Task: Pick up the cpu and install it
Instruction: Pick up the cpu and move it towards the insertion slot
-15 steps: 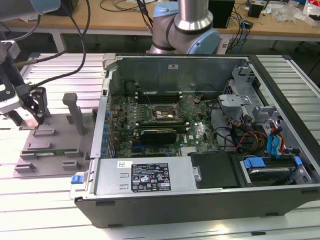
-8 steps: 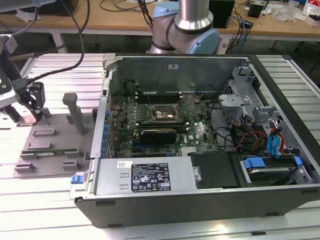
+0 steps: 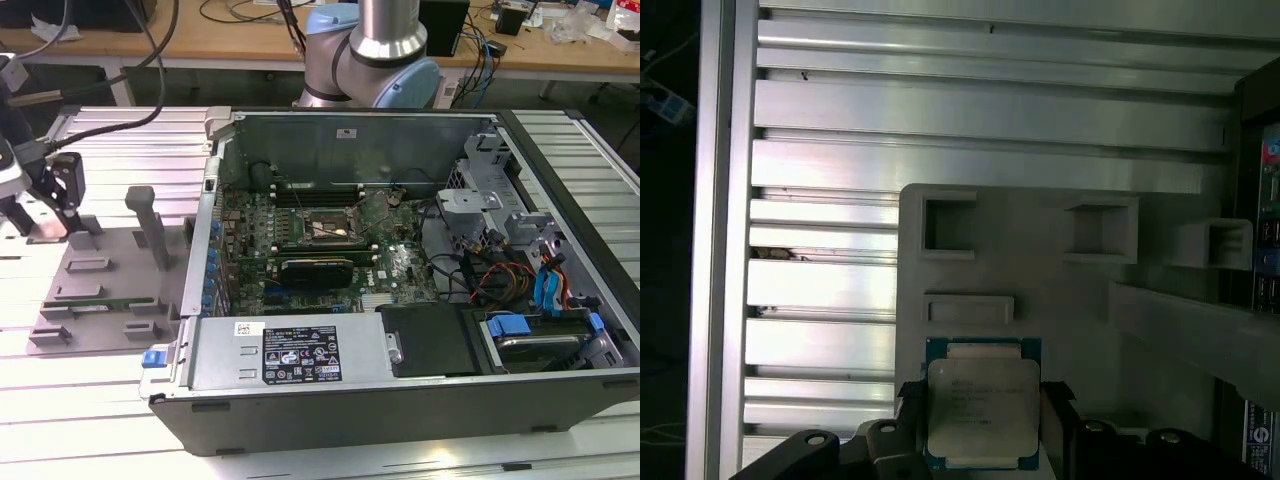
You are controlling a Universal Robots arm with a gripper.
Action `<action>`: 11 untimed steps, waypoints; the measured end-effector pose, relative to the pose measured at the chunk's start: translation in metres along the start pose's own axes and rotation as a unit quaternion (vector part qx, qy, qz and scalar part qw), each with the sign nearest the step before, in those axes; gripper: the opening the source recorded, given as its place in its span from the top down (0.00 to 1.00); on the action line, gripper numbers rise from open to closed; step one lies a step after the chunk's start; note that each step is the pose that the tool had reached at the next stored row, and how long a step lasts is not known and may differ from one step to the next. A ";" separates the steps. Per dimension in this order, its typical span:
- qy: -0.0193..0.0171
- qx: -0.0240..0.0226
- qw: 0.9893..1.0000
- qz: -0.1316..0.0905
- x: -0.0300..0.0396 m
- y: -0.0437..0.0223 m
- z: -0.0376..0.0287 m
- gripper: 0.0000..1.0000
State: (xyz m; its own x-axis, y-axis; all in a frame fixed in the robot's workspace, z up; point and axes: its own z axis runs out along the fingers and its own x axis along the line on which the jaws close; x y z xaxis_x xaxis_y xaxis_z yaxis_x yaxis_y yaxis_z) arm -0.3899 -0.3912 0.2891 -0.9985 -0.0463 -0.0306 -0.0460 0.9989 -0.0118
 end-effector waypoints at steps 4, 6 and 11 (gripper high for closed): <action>0.000 0.000 1.000 0.000 -0.0002 0.0001 -0.0044 0.45; 0.000 0.000 1.000 0.000 -0.0003 0.0002 -0.0081 0.45; 0.000 0.000 1.000 0.000 -0.0006 0.0005 -0.0195 0.45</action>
State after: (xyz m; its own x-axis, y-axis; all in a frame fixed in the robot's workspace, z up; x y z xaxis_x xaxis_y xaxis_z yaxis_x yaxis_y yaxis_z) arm -0.3899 -0.3905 0.3085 -0.9985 -0.0463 -0.0305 -0.0460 0.9989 -0.0118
